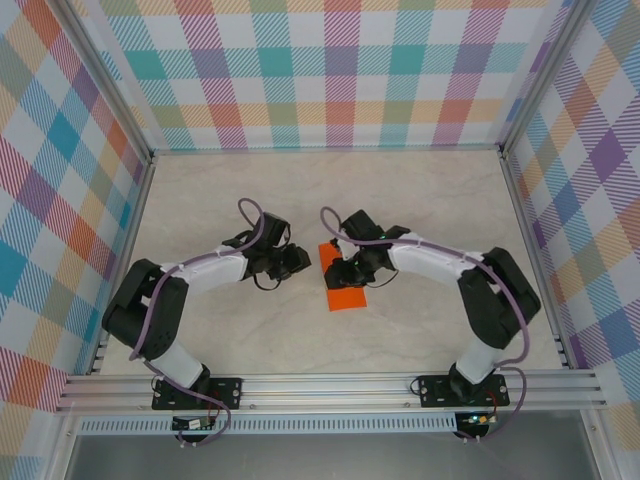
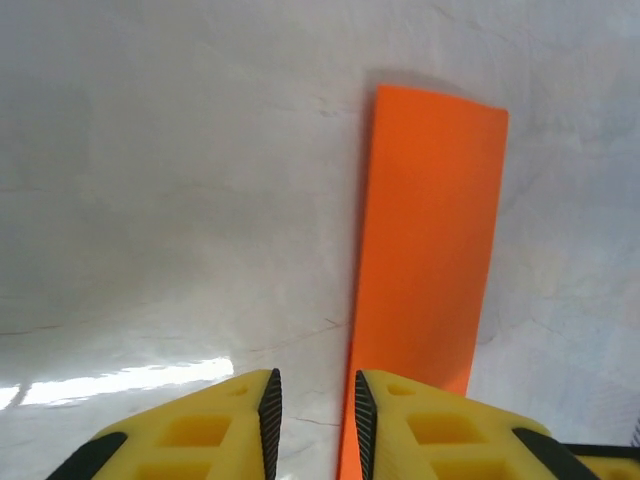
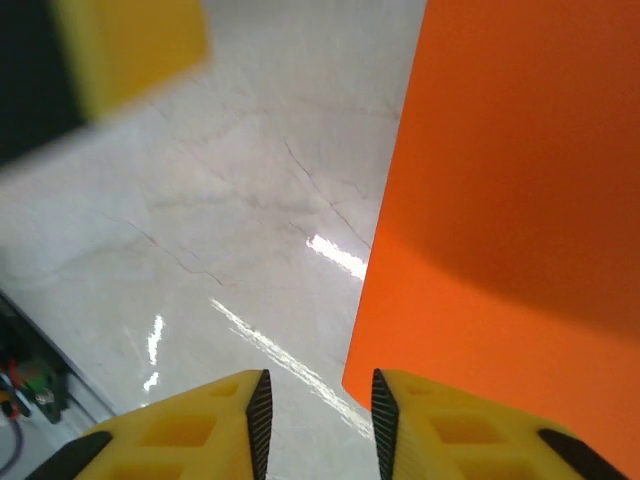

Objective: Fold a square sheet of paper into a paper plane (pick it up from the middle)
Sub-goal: Third fold the triangle at the center of the table.

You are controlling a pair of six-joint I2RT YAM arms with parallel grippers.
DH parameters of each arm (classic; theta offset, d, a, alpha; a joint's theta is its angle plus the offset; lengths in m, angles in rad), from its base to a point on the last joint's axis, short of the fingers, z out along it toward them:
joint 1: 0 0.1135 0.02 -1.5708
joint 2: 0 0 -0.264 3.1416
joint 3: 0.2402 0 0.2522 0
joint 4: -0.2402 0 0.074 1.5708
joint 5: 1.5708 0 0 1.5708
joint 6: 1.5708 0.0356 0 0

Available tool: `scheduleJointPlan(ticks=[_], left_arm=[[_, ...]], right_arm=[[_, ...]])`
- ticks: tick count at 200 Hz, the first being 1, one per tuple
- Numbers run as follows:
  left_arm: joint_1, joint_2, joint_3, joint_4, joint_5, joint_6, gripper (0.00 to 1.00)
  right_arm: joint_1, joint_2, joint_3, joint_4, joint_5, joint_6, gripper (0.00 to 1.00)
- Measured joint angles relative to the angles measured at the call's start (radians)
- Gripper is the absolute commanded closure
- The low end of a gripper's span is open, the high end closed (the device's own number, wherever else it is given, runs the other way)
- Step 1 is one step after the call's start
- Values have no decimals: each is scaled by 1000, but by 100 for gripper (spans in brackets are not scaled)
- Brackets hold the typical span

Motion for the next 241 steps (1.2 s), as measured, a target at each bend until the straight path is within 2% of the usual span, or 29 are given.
scheduleJointPlan(ticks=[30,71,127,241], left_arm=[[-61,71,40,43,51,5,82],[-113,159,101,63,74,5,87],[-125,242,148,-2,34,13,91],[-126,264,200,-79,10,32,92]], right_arm=[[-96,-106,-115,56,6,79,53],[-203,-122,-249,89,-39,154,50],[-217,-77,-251,140,-93,183,50],[-225,12,-229,140,-142,173,57]])
